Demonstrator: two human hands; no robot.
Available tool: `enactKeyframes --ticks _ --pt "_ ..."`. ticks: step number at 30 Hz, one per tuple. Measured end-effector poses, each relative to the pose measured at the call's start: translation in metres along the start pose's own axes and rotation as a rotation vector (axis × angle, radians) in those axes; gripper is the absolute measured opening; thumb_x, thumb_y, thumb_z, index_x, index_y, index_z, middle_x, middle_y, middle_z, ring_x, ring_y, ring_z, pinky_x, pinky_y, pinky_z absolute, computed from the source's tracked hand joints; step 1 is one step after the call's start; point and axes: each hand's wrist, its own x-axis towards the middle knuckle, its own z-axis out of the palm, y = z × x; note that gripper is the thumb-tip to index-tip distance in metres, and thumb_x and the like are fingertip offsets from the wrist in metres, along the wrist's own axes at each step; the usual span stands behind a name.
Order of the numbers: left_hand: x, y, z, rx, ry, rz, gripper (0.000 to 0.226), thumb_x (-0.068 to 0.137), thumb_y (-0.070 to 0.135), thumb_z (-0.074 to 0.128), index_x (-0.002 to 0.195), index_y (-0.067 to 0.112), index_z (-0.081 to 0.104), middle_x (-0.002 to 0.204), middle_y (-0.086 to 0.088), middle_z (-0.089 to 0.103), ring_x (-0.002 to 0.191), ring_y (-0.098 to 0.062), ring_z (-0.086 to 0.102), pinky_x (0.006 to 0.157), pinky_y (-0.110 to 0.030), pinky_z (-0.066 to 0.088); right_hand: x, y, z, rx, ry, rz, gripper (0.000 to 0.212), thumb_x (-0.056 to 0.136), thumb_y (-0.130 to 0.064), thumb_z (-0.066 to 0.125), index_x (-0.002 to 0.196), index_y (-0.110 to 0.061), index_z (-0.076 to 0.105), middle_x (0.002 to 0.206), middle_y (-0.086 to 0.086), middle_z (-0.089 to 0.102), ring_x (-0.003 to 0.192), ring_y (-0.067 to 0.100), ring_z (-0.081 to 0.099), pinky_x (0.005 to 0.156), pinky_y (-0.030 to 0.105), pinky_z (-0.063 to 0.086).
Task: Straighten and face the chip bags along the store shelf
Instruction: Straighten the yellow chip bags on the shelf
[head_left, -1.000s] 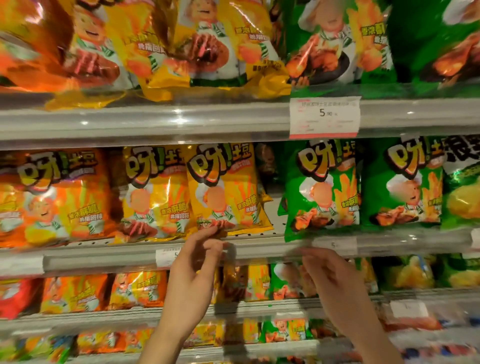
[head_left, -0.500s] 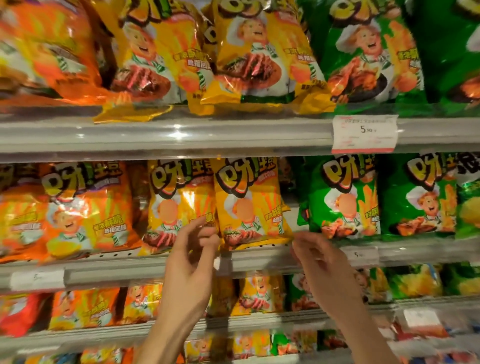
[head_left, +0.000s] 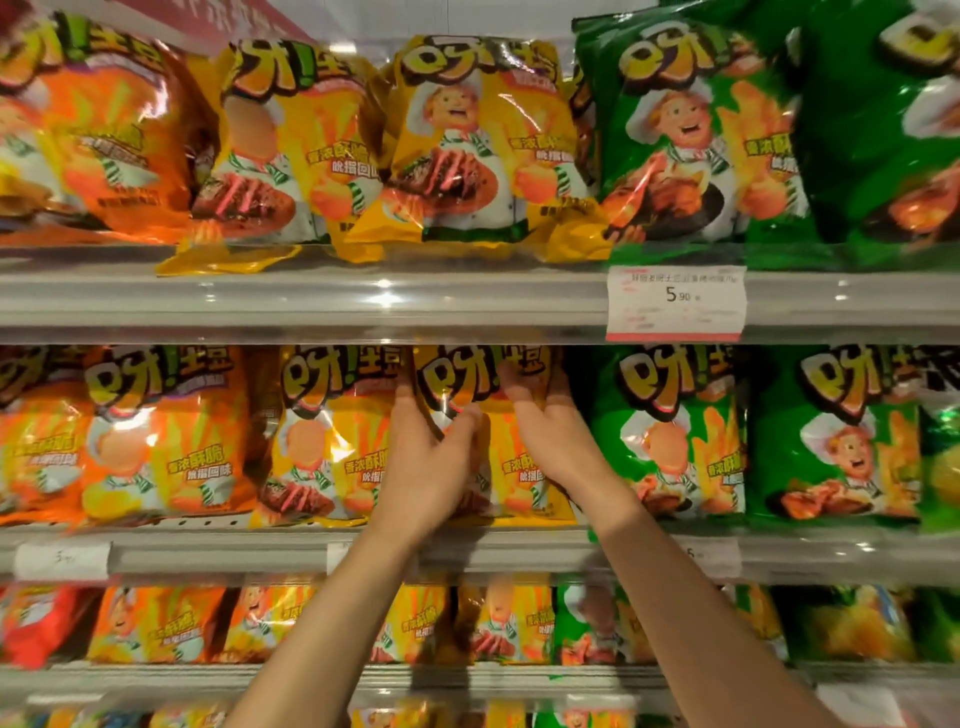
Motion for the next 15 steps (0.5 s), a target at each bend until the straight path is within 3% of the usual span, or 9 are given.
enactKeyframes --ticks 1,4,8,10,12,13,14,15 --pt "0.005 0.002 0.000 -0.016 -0.018 -0.040 0.053 0.097 0.037 0.060 0.142 0.024 0.036 0.110 0.018 0.055 0.099 -0.005 0.058 0.073 -0.013 0.050 0.001 0.001 0.001 0.005 -0.017 0.009 0.066 0.096 -0.065 0.043 0.152 -0.033 0.025 0.150 0.000 0.045 0.136 0.027 0.046 0.096 0.028 0.030" --pt "0.018 0.007 0.001 -0.020 -0.047 -0.124 0.069 0.098 0.049 0.052 0.152 0.015 0.026 0.124 0.002 0.060 0.113 -0.017 0.059 0.087 -0.027 0.046 0.002 0.004 0.001 0.030 -0.023 0.007 0.071 0.092 -0.070 0.044 0.152 -0.035 0.025 0.149 -0.001 0.046 0.136 0.027 0.046 0.096 0.027 0.031" --pt "0.030 0.008 0.005 -0.002 -0.052 -0.202 0.074 0.097 0.065 0.038 0.153 0.019 0.022 0.091 -0.005 0.065 0.085 -0.024 0.062 0.081 -0.036 0.052 0.003 0.009 0.002 0.049 -0.002 0.026 0.071 0.093 -0.068 0.045 0.153 -0.034 0.026 0.149 -0.002 0.047 0.137 0.027 0.045 0.096 0.026 0.029" --pt "0.032 0.009 0.007 -0.040 -0.035 -0.204 0.075 0.097 0.067 0.037 0.156 0.028 0.014 0.064 -0.003 0.059 0.058 -0.018 0.061 0.059 -0.029 0.055 0.003 0.009 0.003 0.058 0.017 0.025 0.070 0.095 -0.066 0.045 0.153 -0.032 0.028 0.149 -0.001 0.048 0.136 0.028 0.046 0.096 0.026 0.029" --pt "0.030 0.008 0.012 -0.037 -0.015 -0.169 0.069 0.101 0.058 0.037 0.157 0.026 0.012 0.059 0.005 0.049 0.037 -0.001 0.051 0.039 -0.016 0.042 0.001 0.009 0.003 0.050 0.046 0.033 0.068 0.096 -0.064 0.044 0.151 -0.029 0.029 0.145 0.002 0.051 0.126 0.027 0.052 0.093 0.026 0.032" --pt "0.029 0.006 0.015 -0.051 -0.011 -0.155 0.067 0.103 0.054 0.037 0.157 0.025 0.013 0.065 0.007 0.049 0.038 0.004 0.053 0.039 -0.011 0.040 0.001 0.010 0.004 0.038 0.066 0.029 0.066 0.097 -0.064 0.043 0.150 -0.028 0.030 0.139 0.004 0.053 0.114 0.024 0.057 0.088 0.025 0.036" --pt "0.028 0.006 0.018 -0.084 -0.014 -0.134 0.066 0.103 0.054 0.037 0.157 0.025 0.015 0.076 0.005 0.056 0.050 0.008 0.060 0.049 -0.010 0.045 -0.001 0.009 0.003 0.025 0.086 0.023 0.063 0.098 -0.063 0.042 0.149 -0.027 0.031 0.131 0.003 0.055 0.099 0.018 0.059 0.080 0.024 0.040" --pt "0.030 0.003 0.021 -0.113 -0.013 -0.118 0.067 0.101 0.057 0.038 0.157 0.025 0.016 0.096 -0.001 0.065 0.077 0.003 0.069 0.068 -0.014 0.048 -0.003 0.010 0.003 0.014 0.100 0.023 0.061 0.099 -0.062 0.041 0.147 -0.027 0.032 0.123 0.002 0.055 0.089 0.012 0.058 0.072 0.024 0.041"
